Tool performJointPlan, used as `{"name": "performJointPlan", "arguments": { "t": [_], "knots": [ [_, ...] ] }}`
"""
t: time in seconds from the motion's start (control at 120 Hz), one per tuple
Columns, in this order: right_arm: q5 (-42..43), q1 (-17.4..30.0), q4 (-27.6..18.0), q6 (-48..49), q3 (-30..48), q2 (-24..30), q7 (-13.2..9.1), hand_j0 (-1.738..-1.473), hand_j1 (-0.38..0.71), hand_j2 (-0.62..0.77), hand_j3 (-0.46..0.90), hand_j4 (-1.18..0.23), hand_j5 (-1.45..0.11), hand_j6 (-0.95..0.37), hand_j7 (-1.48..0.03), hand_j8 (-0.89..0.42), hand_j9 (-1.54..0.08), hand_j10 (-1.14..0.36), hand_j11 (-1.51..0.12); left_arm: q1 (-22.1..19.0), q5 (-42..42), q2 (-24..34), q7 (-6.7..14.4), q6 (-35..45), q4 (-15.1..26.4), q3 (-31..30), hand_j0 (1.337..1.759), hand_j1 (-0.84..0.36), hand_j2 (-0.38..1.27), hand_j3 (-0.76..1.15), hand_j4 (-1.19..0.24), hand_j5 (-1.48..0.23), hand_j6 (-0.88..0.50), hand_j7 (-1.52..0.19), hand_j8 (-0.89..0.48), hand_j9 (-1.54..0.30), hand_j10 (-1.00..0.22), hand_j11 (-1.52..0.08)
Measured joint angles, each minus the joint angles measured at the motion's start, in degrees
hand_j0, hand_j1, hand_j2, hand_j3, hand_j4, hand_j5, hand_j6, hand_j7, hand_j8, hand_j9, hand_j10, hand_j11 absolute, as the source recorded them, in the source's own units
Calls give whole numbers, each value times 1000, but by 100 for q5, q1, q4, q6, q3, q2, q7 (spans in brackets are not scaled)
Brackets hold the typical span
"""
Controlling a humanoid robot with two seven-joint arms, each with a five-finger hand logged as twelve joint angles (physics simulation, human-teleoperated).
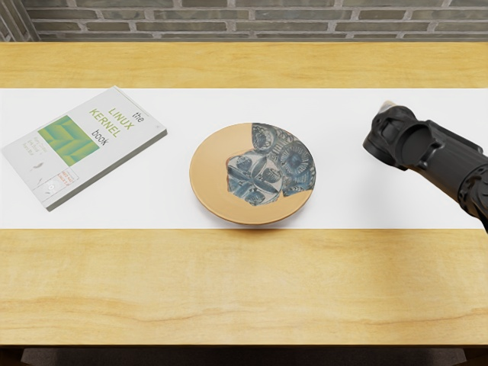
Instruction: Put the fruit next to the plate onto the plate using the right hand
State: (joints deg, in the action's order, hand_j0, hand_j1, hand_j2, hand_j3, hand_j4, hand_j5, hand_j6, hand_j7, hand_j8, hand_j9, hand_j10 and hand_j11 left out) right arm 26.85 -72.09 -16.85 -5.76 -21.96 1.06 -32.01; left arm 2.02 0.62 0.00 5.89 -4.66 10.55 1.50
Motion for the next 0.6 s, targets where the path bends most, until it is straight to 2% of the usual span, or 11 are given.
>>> {"name": "performJointPlan", "arguments": {
  "t": [0.367,0.375,0.4,0.425,0.442,0.5,0.55,0.558,0.567,0.575,0.6],
  "knots": [
    [-20,60,23,79,7,1,-2,-1658,189,-88,0,-451,-585,-452,-584,-452,-585,-451,-585,0,0,0,0,0,0,2,1658,349,0,0,0,0,0,0,0,0,0,0],
    [-45,60,23,118,15,4,5,-1663,208,-89,-6,-468,-605,-406,-884,-433,-584,-465,-609,0,0,0,0,0,0,1,1658,349,0,0,0,0,0,0,0,0,0,0],
    [-79,56,31,284,57,19,-4,-1658,261,-100,-2,-539,-634,-424,-885,-203,-857,-445,-667,0,0,0,0,0,0,1,1658,349,0,0,0,0,0,0,0,0,0,0],
    [-100,52,79,481,137,29,-4,-1662,306,-107,21,-588,-600,-308,-1003,-29,-1052,-321,-808,0,1,0,0,0,0,-1,1658,349,0,0,0,0,0,0,0,0,0,0],
    [-111,49,123,594,186,31,1,-1668,330,-105,27,-539,-647,-246,-1075,27,-1120,-238,-917,1,2,0,1,0,0,-2,1658,349,0,0,0,0,0,0,0,0,0,0],
    [-143,43,238,902,302,39,11,-1681,389,-120,91,-351,-905,-98,-1265,154,-1268,-73,-1143,1,4,0,2,0,0,-6,1658,349,0,0,0,0,0,0,0,0,0,0],
    [-164,40,296,1056,370,43,26,-1694,413,-108,9,-271,-987,-10,-1344,218,-1308,15,-1232,1,6,0,3,0,-1,-9,1658,349,0,0,0,0,0,0,0,0,0,0],
    [-168,40,304,1075,381,45,28,-1692,417,-105,-2,-258,-1006,-2,-1348,223,-1307,29,-1251,1,6,0,3,0,-1,-9,1658,349,0,0,0,0,0,0,0,0,0,0],
    [-173,39,311,1091,394,48,31,-1680,420,-96,-88,-249,-1018,8,-1359,228,-1308,39,-1262,1,6,0,3,0,-1,-9,1658,349,0,0,0,0,0,0,0,0,0,0],
    [-179,39,317,1106,406,51,32,-1644,433,-110,53,-236,-1040,13,-1361,240,-1327,44,-1273,1,6,0,3,0,-1,-9,1658,349,0,0,0,0,0,0,0,0,0,0],
    [-223,39,362,1152,469,59,35,-1650,442,-71,4,-249,-1022,31,-1394,274,-1377,62,-1292,1,6,0,3,0,-1,-9,1658,349,0,0,0,0,0,0,0,0,0,0]
  ]
}}
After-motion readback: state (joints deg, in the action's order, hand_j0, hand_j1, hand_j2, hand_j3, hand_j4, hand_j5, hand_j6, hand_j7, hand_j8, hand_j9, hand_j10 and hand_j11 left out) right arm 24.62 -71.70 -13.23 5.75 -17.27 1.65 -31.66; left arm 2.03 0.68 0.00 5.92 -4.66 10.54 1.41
